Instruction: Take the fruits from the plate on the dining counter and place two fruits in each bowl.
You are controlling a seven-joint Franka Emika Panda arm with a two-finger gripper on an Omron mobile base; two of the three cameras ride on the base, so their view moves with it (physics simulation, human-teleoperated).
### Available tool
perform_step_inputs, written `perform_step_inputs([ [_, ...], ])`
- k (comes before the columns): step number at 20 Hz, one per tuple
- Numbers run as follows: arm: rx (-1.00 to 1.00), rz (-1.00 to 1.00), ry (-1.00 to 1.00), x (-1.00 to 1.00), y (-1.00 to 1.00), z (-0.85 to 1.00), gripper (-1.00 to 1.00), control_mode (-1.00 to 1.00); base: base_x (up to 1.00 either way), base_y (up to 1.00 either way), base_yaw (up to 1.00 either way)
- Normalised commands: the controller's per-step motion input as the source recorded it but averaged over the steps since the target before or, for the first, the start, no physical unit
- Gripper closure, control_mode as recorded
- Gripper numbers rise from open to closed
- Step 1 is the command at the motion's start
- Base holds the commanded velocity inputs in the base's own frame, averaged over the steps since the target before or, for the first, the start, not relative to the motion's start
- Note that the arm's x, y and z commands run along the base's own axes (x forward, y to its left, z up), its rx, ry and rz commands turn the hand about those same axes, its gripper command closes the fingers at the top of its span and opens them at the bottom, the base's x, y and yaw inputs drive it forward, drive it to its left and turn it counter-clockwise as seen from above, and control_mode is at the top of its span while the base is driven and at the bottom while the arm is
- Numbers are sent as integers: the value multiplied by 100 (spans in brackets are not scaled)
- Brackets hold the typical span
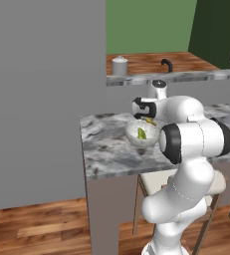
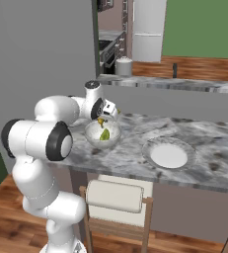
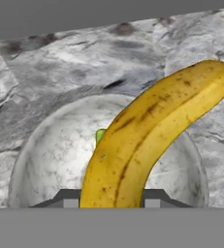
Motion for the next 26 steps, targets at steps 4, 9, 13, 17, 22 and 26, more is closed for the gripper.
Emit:
perform_step_inputs([
  [4, -4, -1, 0, -13, 0, -52, 100, -100, 0, 0, 0],
  [9, 0, 0, 0, -4, 0, -22, 100, -100, 0, 0, 0],
  [13, 0, 0, 0, 1, 0, -24, 100, -100, 0, 0, 0],
  [17, 0, 0, 0, 13, 0, -37, 100, -100, 0, 0, 0],
  [22, 0, 0, 0, 17, 0, -17, 100, -100, 0, 0, 0],
  [26, 0, 0, 0, 23, 0, 0, 100, -100, 0, 0, 0],
])
